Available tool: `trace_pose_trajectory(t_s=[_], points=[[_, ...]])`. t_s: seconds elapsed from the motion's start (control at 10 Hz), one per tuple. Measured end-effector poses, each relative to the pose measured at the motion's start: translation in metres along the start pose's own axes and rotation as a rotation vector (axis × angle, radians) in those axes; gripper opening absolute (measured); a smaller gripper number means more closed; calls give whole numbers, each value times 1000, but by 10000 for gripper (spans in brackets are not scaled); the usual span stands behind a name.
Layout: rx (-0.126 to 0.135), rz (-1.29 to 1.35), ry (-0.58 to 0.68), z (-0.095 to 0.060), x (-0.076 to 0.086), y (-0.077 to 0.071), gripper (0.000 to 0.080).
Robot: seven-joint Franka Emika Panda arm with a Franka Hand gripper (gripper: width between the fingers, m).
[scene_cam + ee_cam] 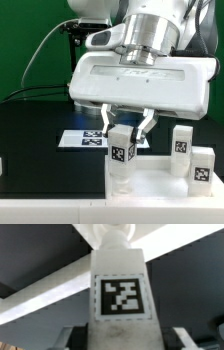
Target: Assemble square table
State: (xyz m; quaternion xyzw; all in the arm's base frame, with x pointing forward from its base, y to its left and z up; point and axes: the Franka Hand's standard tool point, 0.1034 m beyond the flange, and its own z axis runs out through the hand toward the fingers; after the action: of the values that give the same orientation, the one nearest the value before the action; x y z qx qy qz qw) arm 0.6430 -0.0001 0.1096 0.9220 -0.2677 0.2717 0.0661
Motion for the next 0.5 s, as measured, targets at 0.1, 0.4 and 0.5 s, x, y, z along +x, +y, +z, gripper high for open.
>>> trace_pose_trajectory(t_s=[0.1, 0.4, 0.5], points=[[-1, -5, -2, 1, -3, -1, 285], [-9, -3, -9, 7, -10, 0, 285], [-13, -7, -9, 9, -12, 1, 285]])
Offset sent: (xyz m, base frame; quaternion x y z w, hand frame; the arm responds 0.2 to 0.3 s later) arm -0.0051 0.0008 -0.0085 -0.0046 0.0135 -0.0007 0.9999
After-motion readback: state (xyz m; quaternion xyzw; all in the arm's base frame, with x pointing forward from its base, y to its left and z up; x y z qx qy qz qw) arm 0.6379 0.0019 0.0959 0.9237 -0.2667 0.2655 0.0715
